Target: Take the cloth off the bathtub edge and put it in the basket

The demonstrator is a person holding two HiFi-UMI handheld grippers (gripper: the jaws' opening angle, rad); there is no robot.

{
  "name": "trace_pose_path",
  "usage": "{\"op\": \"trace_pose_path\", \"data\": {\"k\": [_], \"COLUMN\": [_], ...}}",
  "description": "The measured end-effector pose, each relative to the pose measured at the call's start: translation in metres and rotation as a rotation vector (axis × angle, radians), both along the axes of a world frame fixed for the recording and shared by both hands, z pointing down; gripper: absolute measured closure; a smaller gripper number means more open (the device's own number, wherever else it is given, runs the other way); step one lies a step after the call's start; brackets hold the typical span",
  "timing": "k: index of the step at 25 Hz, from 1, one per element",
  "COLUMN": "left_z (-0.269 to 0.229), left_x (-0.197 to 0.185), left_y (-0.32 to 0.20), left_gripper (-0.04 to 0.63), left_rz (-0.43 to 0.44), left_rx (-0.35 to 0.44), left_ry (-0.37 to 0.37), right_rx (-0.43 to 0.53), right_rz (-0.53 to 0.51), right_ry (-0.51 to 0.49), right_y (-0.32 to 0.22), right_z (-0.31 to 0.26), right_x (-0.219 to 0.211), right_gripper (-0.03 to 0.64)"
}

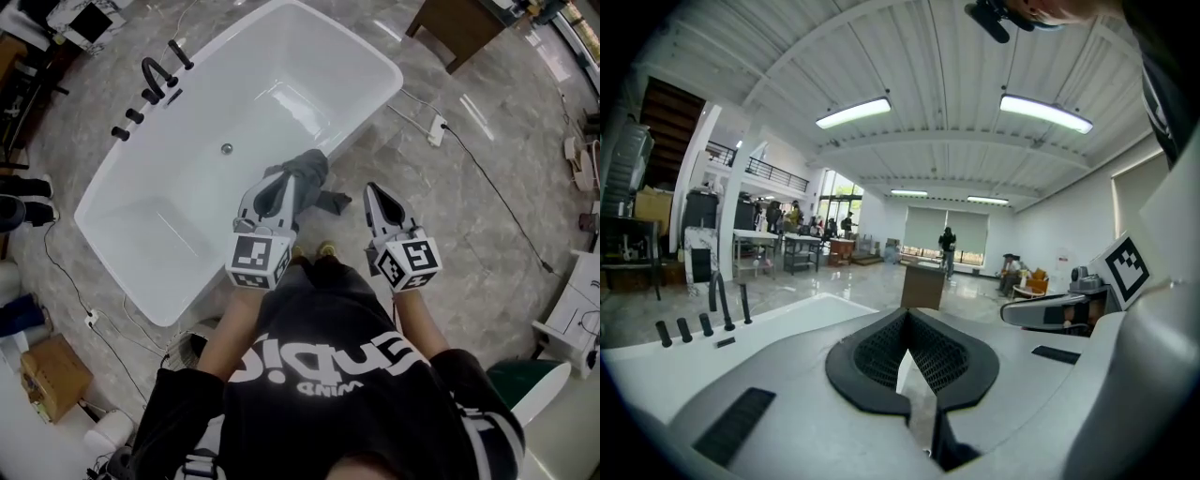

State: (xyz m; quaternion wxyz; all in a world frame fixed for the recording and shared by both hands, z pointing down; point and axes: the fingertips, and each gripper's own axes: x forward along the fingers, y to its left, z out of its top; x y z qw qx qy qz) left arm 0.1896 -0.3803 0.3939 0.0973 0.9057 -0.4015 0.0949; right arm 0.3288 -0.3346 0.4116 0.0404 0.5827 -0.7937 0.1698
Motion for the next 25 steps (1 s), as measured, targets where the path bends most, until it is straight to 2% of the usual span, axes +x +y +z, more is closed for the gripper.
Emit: {"op": "trace_pose_path", "data": {"k": [8, 13, 18, 25], "left_z": [0.057, 0.111, 0.156, 0.175], "left_x": [0.008, 0.013, 0.02, 0.021], "left_y": [-0.032, -0.051, -0.06, -0.06], "left_gripper": [0.582, 0.583, 0.581, 0.58], "left_rz": [-0.021, -0.026, -0.004, 0.012], "left_rx": [-0.053, -0.101, -0.119, -0.126], "left_ry": [-0.012, 0.029, 0.03, 0.02], "right_rx": [-0.066, -0.094, -0.121, -0.15], "right_rz": [-0.062, -0.09, -0.052, -0.031], "right_ry": [-0.038, -0.038, -0.053, -0.059], "right_y": [-0.029, -0.045, -0.055, -0.051], "right_z": [0.057, 0.105, 0.144, 0.158], "right_x": [-0.003, -0.005, 0.004, 0.011], "right_gripper": [0.604, 0.604, 0.604, 0.604]}}
